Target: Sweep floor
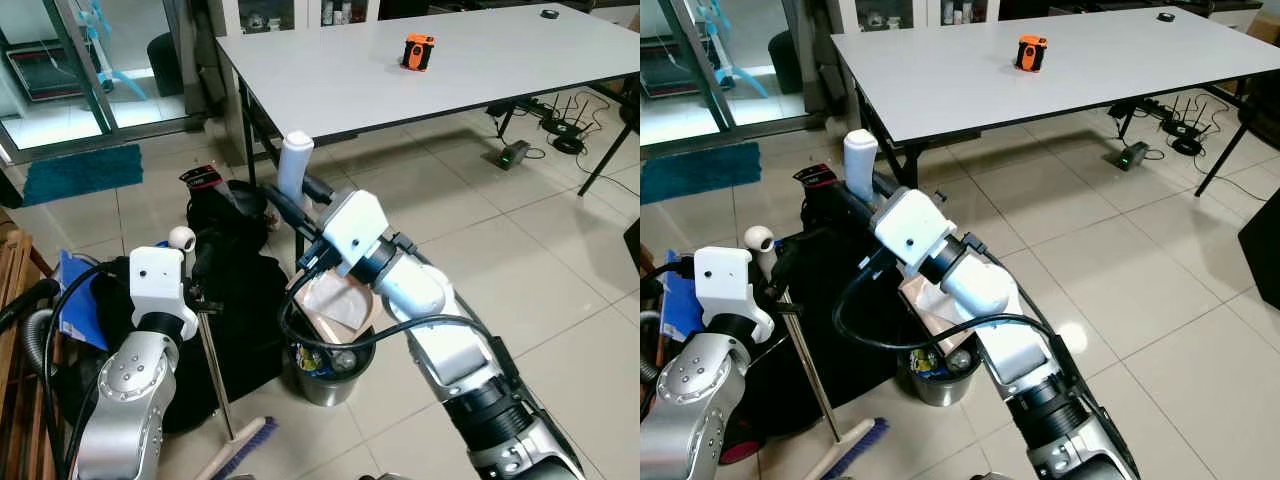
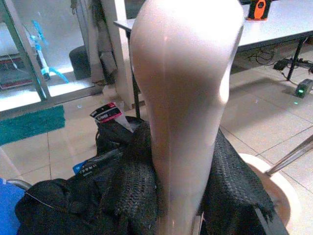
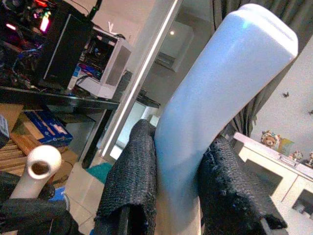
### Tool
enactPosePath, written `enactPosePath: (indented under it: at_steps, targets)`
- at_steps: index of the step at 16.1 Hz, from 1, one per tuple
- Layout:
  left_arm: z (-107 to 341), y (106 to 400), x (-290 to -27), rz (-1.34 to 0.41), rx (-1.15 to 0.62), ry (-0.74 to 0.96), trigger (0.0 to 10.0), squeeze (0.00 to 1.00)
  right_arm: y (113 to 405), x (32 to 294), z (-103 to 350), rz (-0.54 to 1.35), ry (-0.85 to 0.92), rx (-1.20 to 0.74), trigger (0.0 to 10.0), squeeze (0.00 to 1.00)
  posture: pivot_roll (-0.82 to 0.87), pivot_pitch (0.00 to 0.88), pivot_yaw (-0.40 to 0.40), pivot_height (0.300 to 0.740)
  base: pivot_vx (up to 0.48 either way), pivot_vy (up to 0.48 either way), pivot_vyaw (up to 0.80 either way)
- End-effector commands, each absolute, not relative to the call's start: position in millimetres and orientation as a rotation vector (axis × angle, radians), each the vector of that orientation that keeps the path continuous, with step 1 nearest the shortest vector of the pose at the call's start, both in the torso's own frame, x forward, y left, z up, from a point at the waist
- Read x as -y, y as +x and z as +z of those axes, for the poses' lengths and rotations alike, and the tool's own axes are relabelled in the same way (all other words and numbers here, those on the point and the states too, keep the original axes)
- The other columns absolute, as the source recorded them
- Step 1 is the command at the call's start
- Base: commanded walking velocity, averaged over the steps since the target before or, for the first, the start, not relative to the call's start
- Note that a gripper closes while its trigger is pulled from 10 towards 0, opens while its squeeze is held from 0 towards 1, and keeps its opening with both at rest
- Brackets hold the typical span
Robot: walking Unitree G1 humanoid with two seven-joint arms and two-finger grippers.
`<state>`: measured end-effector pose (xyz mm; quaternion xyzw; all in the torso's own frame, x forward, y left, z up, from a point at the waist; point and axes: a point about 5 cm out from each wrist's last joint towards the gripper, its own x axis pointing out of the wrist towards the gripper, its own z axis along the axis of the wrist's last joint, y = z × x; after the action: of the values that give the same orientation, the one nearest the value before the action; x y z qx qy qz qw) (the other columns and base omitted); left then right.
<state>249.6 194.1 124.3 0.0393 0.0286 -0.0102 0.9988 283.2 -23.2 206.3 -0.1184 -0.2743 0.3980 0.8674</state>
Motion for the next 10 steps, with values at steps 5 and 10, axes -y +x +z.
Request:
enactPosePath:
  at_steps: [5, 10]
  targets:
    - [136, 255, -197, -0.022, -0.014, 0.094, 10.0, 0.0, 278, 35, 243, 0.857, -0.248, 0.643, 10.0, 0.0, 0.04, 0.028, -0.018, 0.74, 0.0, 0.0, 0.0]
    - [136, 257, -197, -0.023, -0.007, 0.093, 10.0, 0.0, 266, 35, 245, 0.936, -0.34, 0.668, 10.0, 0.0, 0.04, 0.014, -0.017, 0.74, 0.0, 0.0, 0.0]
